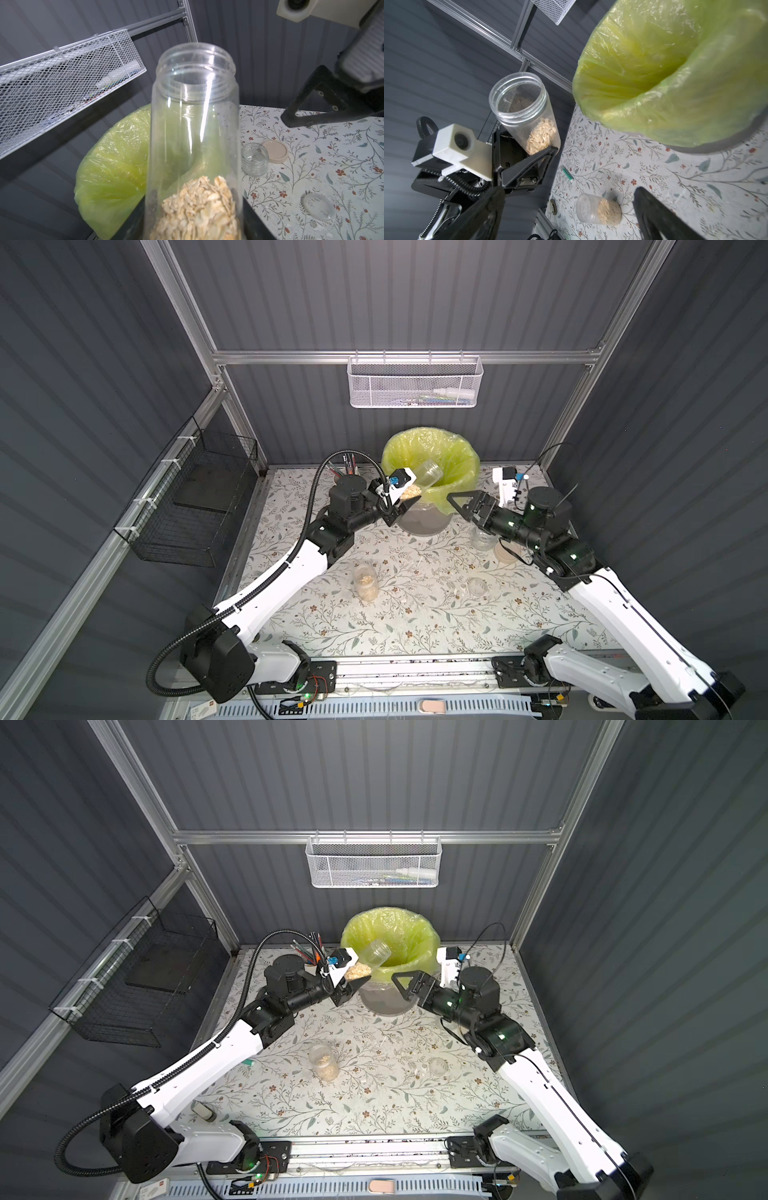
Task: Empty expired oatmeal from jars
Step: Pour the expired oatmeal into the trash bin.
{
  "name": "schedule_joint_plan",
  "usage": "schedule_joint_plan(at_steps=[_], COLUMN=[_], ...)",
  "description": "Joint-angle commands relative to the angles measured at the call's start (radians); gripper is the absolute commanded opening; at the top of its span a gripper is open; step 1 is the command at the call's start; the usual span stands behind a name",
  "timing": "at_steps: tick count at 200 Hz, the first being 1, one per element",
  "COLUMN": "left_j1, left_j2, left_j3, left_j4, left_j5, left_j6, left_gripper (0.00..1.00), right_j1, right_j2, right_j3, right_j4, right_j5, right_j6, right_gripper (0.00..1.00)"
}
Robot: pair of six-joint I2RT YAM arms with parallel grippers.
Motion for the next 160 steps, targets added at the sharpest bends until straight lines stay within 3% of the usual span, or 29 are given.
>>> schedule_joint_plan(at_steps=[1,104,160], left_j1=[0.010,0.036,0.045], left_j2=[0.022,0.089,0.103], left_j3=[0.061,0.136,0.139], left_j4=[-0.027,-0.048,-0.036], left_j5=[0.055,0.102,0.112], left_j6=[0.030,0.031,0.024], left_gripper=[0.03,0.03,0.02], right_j1=[0.013,0.074,0.073], right_j2=[0.051,0.264,0.341], right_j3=[0.054,0.157,0.160], right_j4=[0.113,0.253,0.357], right_j5=[-0.004,0.143,0.125], right_j6=[0.018,-0.021,0.027], right_gripper=[0.96,0.91,0.86])
